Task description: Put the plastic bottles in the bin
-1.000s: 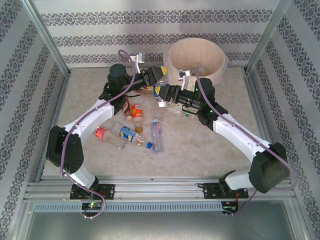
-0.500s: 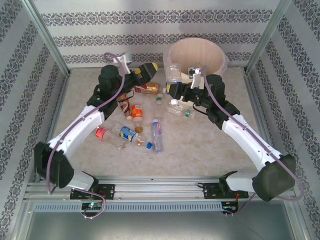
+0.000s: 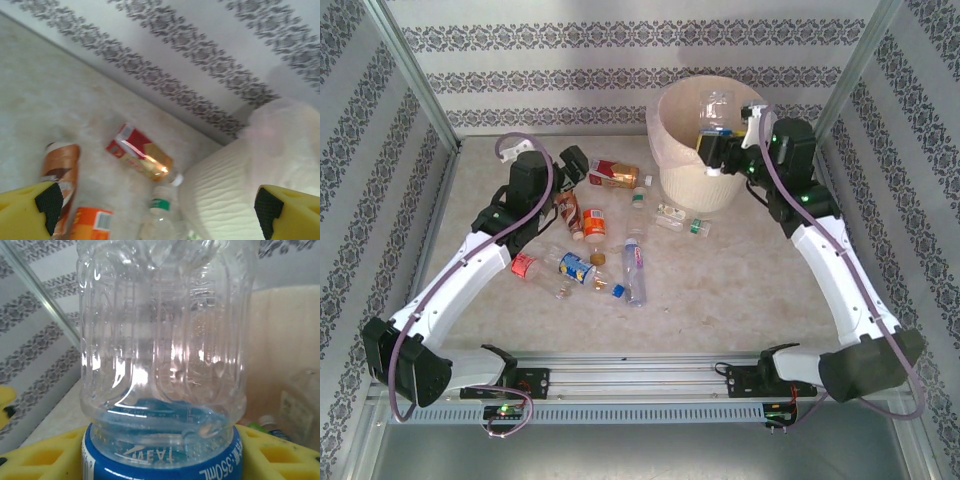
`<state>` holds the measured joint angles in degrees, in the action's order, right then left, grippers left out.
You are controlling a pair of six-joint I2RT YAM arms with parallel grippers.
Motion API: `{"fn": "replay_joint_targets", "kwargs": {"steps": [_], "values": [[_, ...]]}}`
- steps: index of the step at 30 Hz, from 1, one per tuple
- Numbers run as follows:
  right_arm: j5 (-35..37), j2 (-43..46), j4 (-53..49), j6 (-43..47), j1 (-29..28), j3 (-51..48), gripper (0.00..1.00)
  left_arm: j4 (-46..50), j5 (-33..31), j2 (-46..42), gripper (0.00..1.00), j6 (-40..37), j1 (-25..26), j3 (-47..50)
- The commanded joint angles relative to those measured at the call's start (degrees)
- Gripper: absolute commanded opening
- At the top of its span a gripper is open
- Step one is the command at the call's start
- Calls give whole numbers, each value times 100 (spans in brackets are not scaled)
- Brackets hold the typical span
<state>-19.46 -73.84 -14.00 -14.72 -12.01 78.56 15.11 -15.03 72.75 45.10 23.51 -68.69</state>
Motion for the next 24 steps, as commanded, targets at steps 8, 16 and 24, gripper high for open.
{"fn": "replay_joint_targets", "kwargs": {"steps": [8, 16, 24], "values": [[285, -1301, -1328, 1966, 522, 1688, 53, 683, -486, -178, 100, 150, -101, 50], [654, -2666, -2074, 3277, 560, 3374, 55, 815, -516, -167, 100, 180, -171, 102], [919, -3617, -2063, 5804, 577, 4260, 62, 999, -614, -200, 100, 191, -229, 131]]}}
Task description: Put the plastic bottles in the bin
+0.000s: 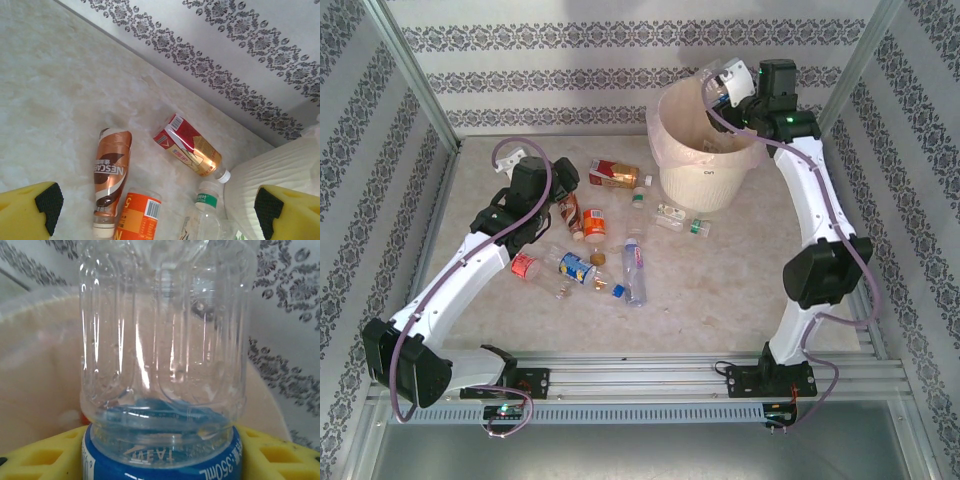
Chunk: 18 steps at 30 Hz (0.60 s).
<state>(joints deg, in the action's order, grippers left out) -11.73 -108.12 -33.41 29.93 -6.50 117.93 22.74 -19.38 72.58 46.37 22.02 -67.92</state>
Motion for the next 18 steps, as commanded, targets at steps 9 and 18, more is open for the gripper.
{"fn": "replay_joint_targets", "kwargs": {"steps": [9, 18], "values": [[1056, -943, -2, 2600, -76, 1030, 85, 246, -155, -165, 100, 120, -115, 77], [1394, -715, 542, 2254, -206, 796, 95, 239, -112, -145, 100, 144, -125, 91]]}}
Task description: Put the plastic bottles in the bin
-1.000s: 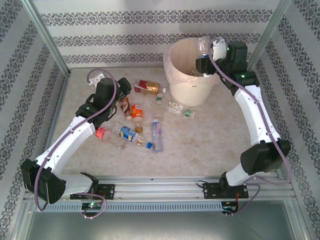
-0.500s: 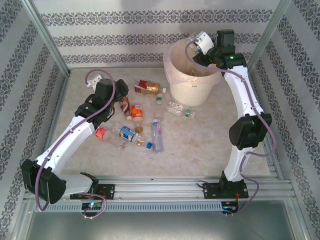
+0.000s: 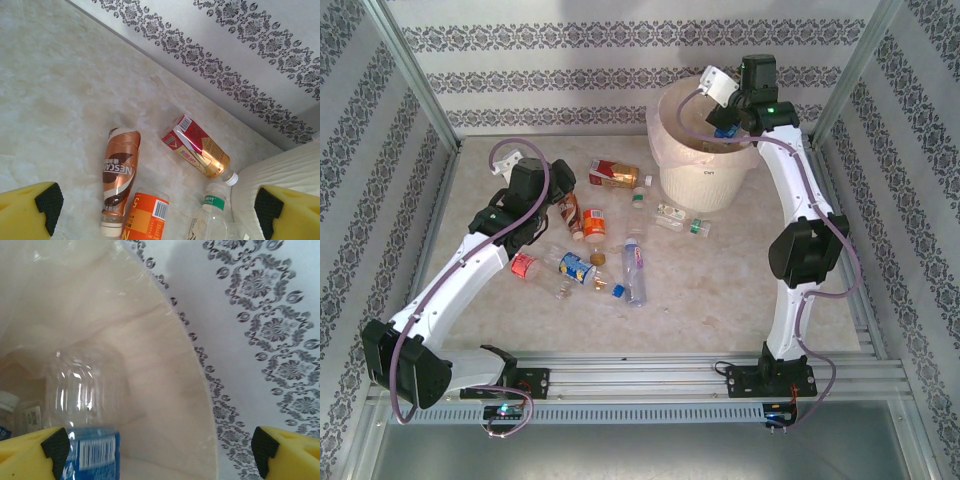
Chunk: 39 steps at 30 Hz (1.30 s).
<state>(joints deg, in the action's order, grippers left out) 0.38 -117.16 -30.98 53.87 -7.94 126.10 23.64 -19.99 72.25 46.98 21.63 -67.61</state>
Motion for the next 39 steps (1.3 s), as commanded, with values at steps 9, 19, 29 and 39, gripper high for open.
{"fn": "replay_joint_targets", "kwargs": {"steps": [9, 19, 29, 39], "values": [[123, 798, 625, -857, -316, -639, 98, 141, 10, -97, 100, 75, -92, 89], [-109, 1900, 1139, -3889, -383, -1672, 98, 69, 291, 83, 100, 57, -111, 75], [-225, 3503, 1968, -5671, -678, -3817, 98, 58, 590, 503, 100, 97, -139, -116], [-1187, 4958, 2830, -5671, -839, -6161, 98, 26, 816, 790, 100, 111, -144, -250]]}}
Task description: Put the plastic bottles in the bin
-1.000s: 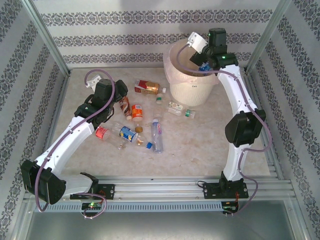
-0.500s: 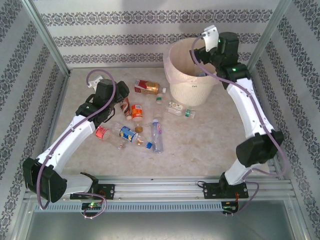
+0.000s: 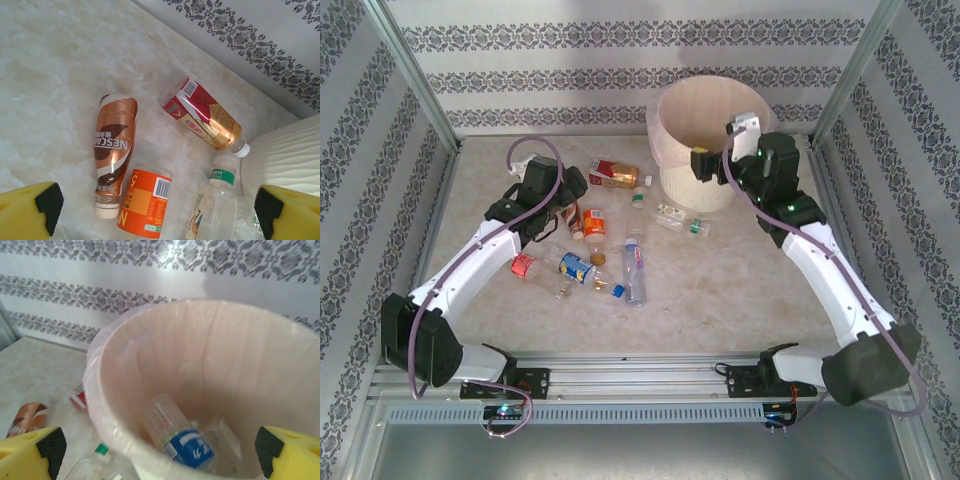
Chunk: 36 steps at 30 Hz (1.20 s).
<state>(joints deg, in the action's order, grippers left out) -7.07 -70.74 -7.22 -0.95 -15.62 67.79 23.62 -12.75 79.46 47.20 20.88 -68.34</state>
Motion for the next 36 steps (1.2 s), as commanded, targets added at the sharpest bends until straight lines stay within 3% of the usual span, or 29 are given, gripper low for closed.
{"fn": "replay_joint_targets", "kwargs": {"steps": [1, 7, 18, 24, 36], "values": [[-513, 422, 513, -270, -73, -517, 98, 22, 110, 93, 100, 94, -84, -180], [-1155, 750, 687, -722, -147, -1426, 98, -15, 253, 269, 100, 127, -79, -273], [-671, 431, 1910, -1680, -317, -2900, 98, 2, 370, 412, 100, 186, -84, -308], [-313, -63, 2354, -1518, -307, -3149, 98, 36, 337, 412, 100, 184, -90, -303], [-523, -1167, 2395, -1025, -73, -2938, 98, 90, 248, 409, 100, 185, -126, -264]]}}
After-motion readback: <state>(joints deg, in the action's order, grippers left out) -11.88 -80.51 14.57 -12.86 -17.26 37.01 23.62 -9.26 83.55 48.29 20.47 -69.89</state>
